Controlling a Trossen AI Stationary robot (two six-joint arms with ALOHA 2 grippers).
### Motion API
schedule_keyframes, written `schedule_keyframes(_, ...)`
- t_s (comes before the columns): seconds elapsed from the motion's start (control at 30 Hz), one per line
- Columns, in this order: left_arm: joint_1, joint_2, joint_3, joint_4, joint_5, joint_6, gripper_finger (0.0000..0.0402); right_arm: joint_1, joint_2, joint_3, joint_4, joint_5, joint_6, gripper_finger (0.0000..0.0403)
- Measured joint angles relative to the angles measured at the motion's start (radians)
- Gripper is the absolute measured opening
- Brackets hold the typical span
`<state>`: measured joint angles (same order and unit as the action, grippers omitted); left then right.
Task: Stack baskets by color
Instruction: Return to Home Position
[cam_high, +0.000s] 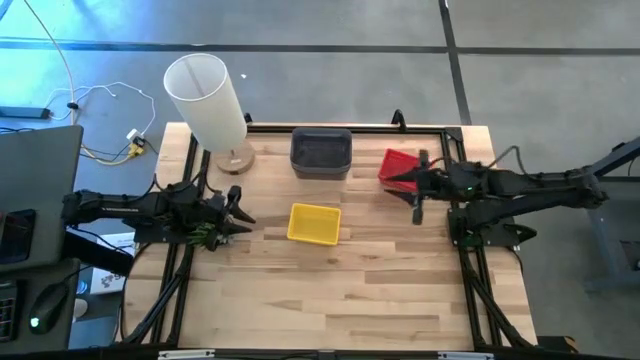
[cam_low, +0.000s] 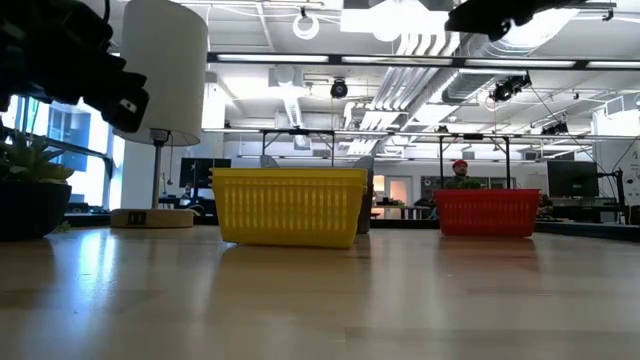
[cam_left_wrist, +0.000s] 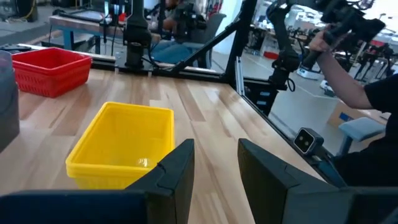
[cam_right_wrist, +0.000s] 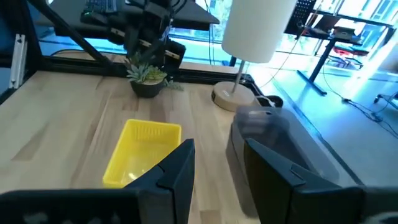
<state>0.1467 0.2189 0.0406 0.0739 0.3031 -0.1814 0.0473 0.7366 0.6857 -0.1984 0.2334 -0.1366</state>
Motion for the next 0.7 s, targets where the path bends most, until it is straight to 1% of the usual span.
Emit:
schedule_keyframes(0.1,0.000,-0.050,-0.031,-0.006,0.000,0.003,0.0111,-0.011,-0.086,-0.008,-0.069,-0.030,0.029,0.0125)
schedule_keyframes(0.2,0.000,-0.075,-0.030,-0.006,0.000,0.034,0.0111,-0.008,-0.171,-0.079,-0.068,-0.083,0.072,0.0125)
schedule_keyframes(0.27,0.000,-0.085,-0.030,0.006,0.000,0.061,0.0111,-0.001,-0.228,-0.161,-0.019,-0.109,0.105,0.0125)
schedule_keyframes(0.47,0.000,-0.088,-0.029,0.039,0.000,0.105,0.0111,0.016,-0.397,-0.429,0.161,-0.110,0.213,0.0125)
schedule_keyframes(0.57,0.000,-0.088,-0.029,0.038,0.000,0.108,0.0111,0.023,-0.468,-0.509,0.173,-0.111,0.260,0.0125)
schedule_keyframes(0.7,0.000,-0.087,-0.029,0.036,0.000,0.140,0.0111,0.028,-0.554,-0.579,0.173,-0.110,0.268,0.0125)
